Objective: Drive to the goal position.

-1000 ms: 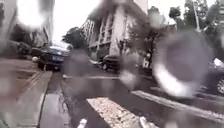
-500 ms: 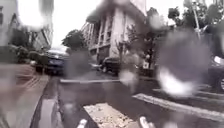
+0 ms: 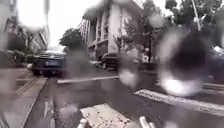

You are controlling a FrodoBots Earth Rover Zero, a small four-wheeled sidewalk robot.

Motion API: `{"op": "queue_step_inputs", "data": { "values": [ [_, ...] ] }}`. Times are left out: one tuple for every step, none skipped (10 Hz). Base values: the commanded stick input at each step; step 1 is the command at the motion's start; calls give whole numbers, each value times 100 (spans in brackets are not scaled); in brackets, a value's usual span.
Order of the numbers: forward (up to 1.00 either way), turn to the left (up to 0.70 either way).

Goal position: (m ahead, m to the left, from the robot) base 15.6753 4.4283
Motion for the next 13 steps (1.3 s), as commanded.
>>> {"op": "queue_step_inputs", "data": {
  "values": [
    [45,27],
    [45,27],
    [45,27],
    [45,5],
    [45,0],
    [45,0],
    [45,0],
    [45,0],
    [45,0],
    [45,0],
    [45,0],
    [45,0],
    [45,23]
  ]
}}
